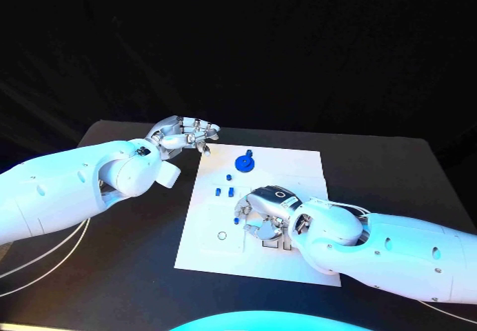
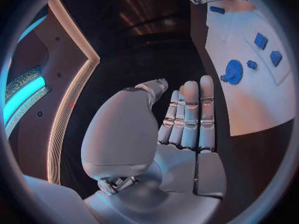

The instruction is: Assemble the parts on the task board

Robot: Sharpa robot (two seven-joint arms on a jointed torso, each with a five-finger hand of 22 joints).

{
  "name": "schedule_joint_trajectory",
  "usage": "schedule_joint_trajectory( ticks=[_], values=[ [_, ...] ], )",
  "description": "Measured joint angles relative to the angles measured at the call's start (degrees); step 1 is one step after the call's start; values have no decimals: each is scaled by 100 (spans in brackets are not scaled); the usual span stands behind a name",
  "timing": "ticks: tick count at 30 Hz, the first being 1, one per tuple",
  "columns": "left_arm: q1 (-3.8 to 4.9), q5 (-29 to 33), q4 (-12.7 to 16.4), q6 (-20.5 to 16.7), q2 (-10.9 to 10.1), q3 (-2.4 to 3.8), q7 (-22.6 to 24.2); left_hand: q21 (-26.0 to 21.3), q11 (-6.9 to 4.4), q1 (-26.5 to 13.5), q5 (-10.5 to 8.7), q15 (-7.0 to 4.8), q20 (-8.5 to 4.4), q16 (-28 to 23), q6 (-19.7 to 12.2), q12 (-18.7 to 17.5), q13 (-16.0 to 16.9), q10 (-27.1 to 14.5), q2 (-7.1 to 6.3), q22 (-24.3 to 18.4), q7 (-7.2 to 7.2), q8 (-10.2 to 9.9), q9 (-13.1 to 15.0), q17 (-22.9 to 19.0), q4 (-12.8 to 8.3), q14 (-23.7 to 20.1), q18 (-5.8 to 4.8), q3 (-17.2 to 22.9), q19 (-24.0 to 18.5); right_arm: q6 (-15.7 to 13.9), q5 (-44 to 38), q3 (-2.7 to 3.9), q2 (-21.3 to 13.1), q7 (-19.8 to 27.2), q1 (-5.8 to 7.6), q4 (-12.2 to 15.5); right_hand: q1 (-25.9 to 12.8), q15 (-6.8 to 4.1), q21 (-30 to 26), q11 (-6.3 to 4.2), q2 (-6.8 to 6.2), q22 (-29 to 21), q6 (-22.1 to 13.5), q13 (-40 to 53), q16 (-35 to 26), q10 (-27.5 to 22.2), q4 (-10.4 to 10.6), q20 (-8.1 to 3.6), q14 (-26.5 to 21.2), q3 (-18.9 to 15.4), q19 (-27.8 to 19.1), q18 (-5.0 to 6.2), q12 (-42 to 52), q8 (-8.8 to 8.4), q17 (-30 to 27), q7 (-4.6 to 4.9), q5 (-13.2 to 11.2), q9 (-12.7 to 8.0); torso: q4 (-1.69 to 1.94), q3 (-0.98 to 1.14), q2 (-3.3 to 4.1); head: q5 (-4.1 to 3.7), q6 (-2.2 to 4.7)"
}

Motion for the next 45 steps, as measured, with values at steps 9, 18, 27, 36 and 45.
schedule_joint_trajectory(
  ticks=[9, 18, 27, 36, 45],
  values=[
    [0, 1, -3, 9, -25, -1, -19, 0, 21, 0, 0, 0, 0, 0, -17, 0, 0, -21, 0, 0, 17, 12, -4, -4, 0, 0, 0, 0, 0, -110, 25, 117, -598, -117, 241, 448, 0, 0, 131, -21, 0, 80, 0, 32, 49, 21, 18, 13, 0, -48, 14, 0, 122, 0, 62, 0, 0, 8, -3, -3, -2, -37, 30],
    [0, 11, 10, 20, -36, -9, -27, 1, 21, 0, 0, 0, 0, -22, -17, 0, -4, -21, 0, -8, 17, 12, -4, -5, 0, 0, 0, 0, 0, -94, 306, 175, -1287, -130, 647, 455, -22, 0, 16, -31, -84, 40, 11, 33, 70, -223, 67, 14, 0, -374, 31, 0, 207, -51, -14, -14, 0, 6, -10, -10, -8, -102, 70],
    [-1, 24, 29, 45, -35, -14, -36, -20, 21, 0, 0, 0, 0, -22, -17, 0, -4, -20, 0, -8, 17, 12, -8, -4, 17, 0, 0, -17, 0, 187, 473, 167, -1488, -120, 699, 189, 819, 171, -716, 93, 197, -201, -138, 58, -38, -1200, 757, 152, -177, -2405, -275, 91, 949, -388, -481, -166, 343, -91, -7, 0, 2, -126, 89],
    [-1, 39, 21, 66, -35, -16, -43, -20, 21, 0, 0, 0, 0, -22, -17, 0, -4, -20, 0, -13, 16, 12, -8, -4, 17, 0, 0, -16, 0, 464, 470, 157, -1375, -128, 645, 62, 1383, 171, -701, 112, 266, -146, -141, 68, 16, -1423, 1335, 139, -176, -2955, -258, 91, 1444, -443, -568, -168, 236, -91, 0, 4, 8, -126, 90],
    [-1, 50, 15, 75, -36, -17, -47, -20, 21, 0, 0, 0, 0, -22, -17, 0, -3, -20, 0, -13, 16, 12, -8, -9, 16, 0, 0, -16, 0, 552, 469, 148, -1228, -128, 586, -25, 1507, 26, -114, -65, 389, 119, 116, 56, 258, -962, 1536, 6, -31, -2726, 120, 92, 1775, -443, -300, -91, 208, -77, 3, 1, 8, -133, 74]
  ],
)
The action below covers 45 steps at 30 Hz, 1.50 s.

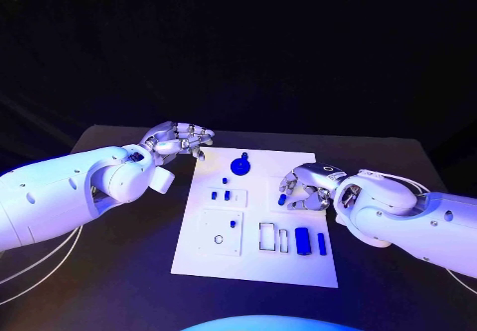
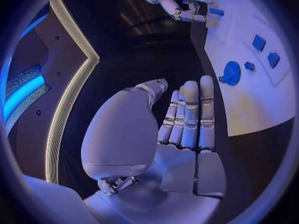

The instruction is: Assemble the parts on the task board

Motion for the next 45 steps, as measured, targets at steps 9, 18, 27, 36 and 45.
schedule_joint_trajectory(
  ticks=[9, 18, 27, 36, 45],
  values=[
    [0, 5, 0, 5, -2, 0, -4, 0, 0, 0, 0, 0, 0, 0, 0, 0, 0, 0, 0, 0, 0, 0, 0, 0, 0, 0, 0, 0, 0, -45, 39, -4, 133, 38, -34, -3, 54, -23, 317, -59, 56, 45, 256, -72, 90, 441, 57, -68, 24, 507, 171, -91, -85, 0, 126, 8, -58, -10, 0, -2, -1, -2, 1],
    [0, 8, 0, 9, -3, -1, -11, 0, 0, 0, 0, 21, 21, 0, -21, 0, 0, 0, 0, -9, 21, 0, 1, 1, 0, -21, 0, 0, -21, -57, 75, -7, 175, 42, -41, -80, -31, -40, 336, -67, -28, 44, 287, -75, 91, 525, 53, -70, 41, 793, 173, -90, -240, 0, 141, 16, -80, -32, -6, -7, -8, -6, 8],
    [0, 10, 2, 16, -4, -1, -27, 0, 2, 0, 0, 21, 21, 0, -21, 0, 1, -2, 0, -8, 21, 0, 0, 1, 0, -21, 0, 0, -21, 52, 67, -15, 239, 3, -41, -145, -125, -60, 308, -94, 1, 43, 511, -65, 112, 706, -16, -83, 21, 1220, 185, -91, -336, 46, 156, -27, -246, -13, 0, -4, -7, -15, 19],
    [0, 12, 2, 24, -1, -1, -39, 0, 21, 0, 0, 1, 21, 0, -21, 0, 1, -21, 0, -8, 21, 0, -4, 1, 0, -42, -1, 0, -21, 43, -10, -11, 276, -56, -44, -146, -107, -179, 472, -48, 66, 43, 841, -45, 136, 1013, -297, -160, 14, 1903, 263, -90, -304, 285, 179, -127, -302, 112, -2, -1, -2, -22, 16],
    [0, 13, 1, 27, -3, -1, -44, 0, 21, 0, 0, 1, 21, 0, -21, 0, 1, -21, 0, -8, 21, 0, -4, 2, 0, -42, 0, 0, -21, -98, -51, -24, 267, -109, -72, -126, -369, -194, 513, -15, 109, 42, 854, -37, 135, 1045, -493, -202, 31, 2225, 304, -91, -289, 328, 201, -137, -286, 112, -1, 1, -2, -24, 10]
  ],
)
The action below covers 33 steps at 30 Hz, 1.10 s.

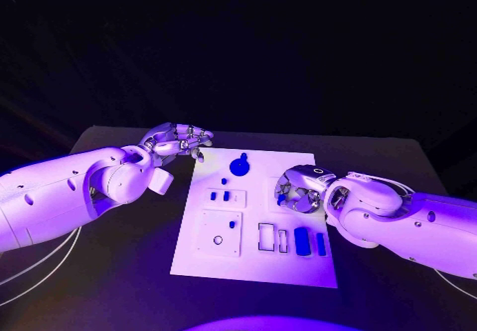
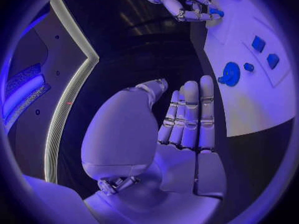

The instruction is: Assemble the parts on the task board

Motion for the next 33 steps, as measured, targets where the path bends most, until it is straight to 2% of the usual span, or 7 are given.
schedule_joint_trajectory(
  ticks=[10, 13, 16, 20, 24, 26, 33],
  values=[
    [0, 0, -24, 1, 3, 0, -3, 0, 0, 0, 0, 0, 0, 0, 0, 0, 0, 0, 0, 0, 0, 0, 0, 0, 0, 0, 0, 0, 0, -434, 130, 7, -174, 20, 23, 218, -184, 0, 0, -14, -23, -1, -25, 72, -1, 95, -149, 0, 0, 211, 0, 0, -50, 0, -13, -25, 0, 0, -2, 3, -1, 20, 2],
    [0, 0, -41, 1, 7, 0, -3, -27, 0, 0, 0, 0, 22, 0, 0, 0, -4, 0, 0, -9, 0, 0, 0, -6, 0, 0, 0, 0, 22, -568, 231, 28, -273, 52, 113, 400, -184, 0, 0, -54, -23, -1, -27, 70, -1, 136, -149, 0, 0, 211, 0, 0, -59, 0, -13, -27, 0, 1, -2, 2, -4, 24, -5],
    [0, 1, -58, 2, 14, 0, -4, -27, -21, 0, 0, 0, 22, 0, 0, 22, -5, -21, 0, -9, 0, 0, 1, -6, 0, 0, 0, 0, 22, -698, 337, 51, -372, 90, 197, 584, -214, 0, 0, -196, -53, -1, -46, 98, -1, 322, -164, 0, 0, 226, 0, 0, -43, 10, -3, -45, 0, 2, -3, 2, -8, 32, -9],
    [0, 1, -76, 3, 29, 0, -4, -27, -21, 0, 0, 0, 22, 0, 0, 23, -5, -21, 0, -9, 0, 0, 1, -6, 0, 0, 0, 0, 22, -836, 472, 57, -408, 148, 236, 748, -214, 0, 0, -214, -53, -2, -56, 90, -1, 359, -181, 0, 0, 243, 0, 0, -38, 27, -1, -56, 0, 2, -7, 0, -13, 49, -7],
    [0, 1, -103, 5, 53, -1, -5, -27, -21, 14, 0, 0, 22, 0, -4, 23, -5, -21, 14, -9, -4, 11, 1, -6, 0, 0, 0, 0, 22, -959, 642, 62, -244, 240, 248, 847, -237, 0, 0, -217, -76, -2, -83, 90, -2, 356, -213, 0, 0, 275, 0, 0, -63, 32, -1, -48, 0, 3, -8, 1, -14, 73, -1],
    [-1, 1, -119, 6, 70, -2, -5, -27, -21, 30, 0, 0, 22, 0, -20, 22, -5, -21, 30, -9, -20, 26, 1, -6, 0, 0, 0, 0, 22, -1001, 723, 63, -67, 296, 235, 852, -239, 1, 0, -229, -74, -2, -103, 92, -2, 345, -213, 0, 0, 275, 0, 0, -62, 118, -4, -48, -1, 3, -10, 2, -14, 80, 9],
    [-8, 2, -140, 9, 112, -9, -1, -27, -21, 30, 0, 0, 21, 0, -20, 22, -4, -21, 30, -8, -20, 26, 1, -6, 0, 0, 0, 0, 22, -1046, 879, 46, 501, 454, 105, 726, -283, 1, -28, -235, -61, 2, -112, 91, -2, 338, -252, 0, 0, 314, -1, 0, -62, 133, -14, -41, -2, 4, 12, 3, -14, 158, 10]
  ],
)
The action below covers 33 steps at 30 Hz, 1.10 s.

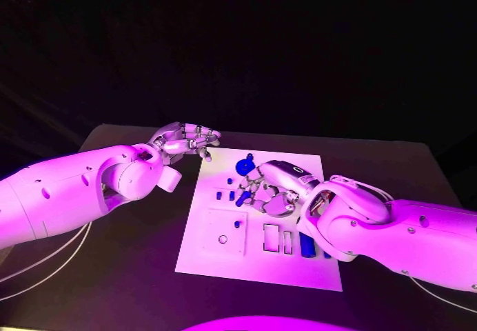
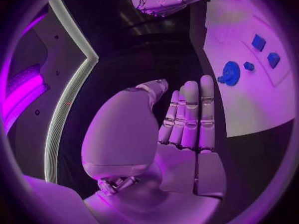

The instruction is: Assemble the parts on the task board

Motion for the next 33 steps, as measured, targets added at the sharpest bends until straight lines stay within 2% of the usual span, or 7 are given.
schedule_joint_trajectory(
  ticks=[7, 14, 22, 33],
  values=[
    [-4, 3, -21, -2, 47, -4, 5, 0, 0, 0, 0, 0, 0, 0, 0, 0, 0, 0, 0, -1, 0, 0, 0, 0, 0, 0, 0, 0, 0, 32, 33, -36, 560, 122, -165, -205, 0, 0, -23, 1, 0, 0, -18, 1, 0, 0, -9, 0, 0, 9, 0, 1, -22, 2, 0, 20, -2, 0, 4, -3, 5, 127, -37],
    [-4, 5, -27, -2, 91, -4, 7, 0, 0, 0, 0, 0, 0, 0, 0, 0, 0, 0, 0, -6, 0, 0, 0, 1, 0, 0, 0, 0, 0, 196, -1, -94, 861, 166, -308, -427, -15, 0, -28, 2, -15, 0, -18, 2, 0, -1, -24, 0, 0, 23, 0, 0, -22, 32, -14, 22, -13, 1, 12, -7, 5, 231, -73],
    [-5, 7, -30, -1, 110, -5, 7, 0, 0, 0, 0, 0, 0, 0, 0, 0, 1, 0, 0, -6, 0, 0, 0, 1, 0, 0, 0, 0, 0, 662, -192, -142, 922, 99, -378, -565, -19, 0, -62, 25, -14, -1, -44, 1, 0, -20, -40, 0, 0, 39, 0, 0, -22, 86, -27, 49, -14, 1, 5, -7, 5, 302, -114],
    [-5, 10, -32, 0, 114, -5, 5, 0, 0, 0, 0, 0, -1, 0, 0, -1, 1, 1, 0, -6, 0, 0, 1, 1, 0, 0, 0, 0, 0, 1165, -516, -152, 917, -78, -413, -497, -83, 0, -62, 27, -22, -2, -58, 4, -1, -18, -40, 0, 0, 38, -1, 0, -21, 90, -19, 61, -25, 2, 2, 1, 8, 332, -146]
  ],
)
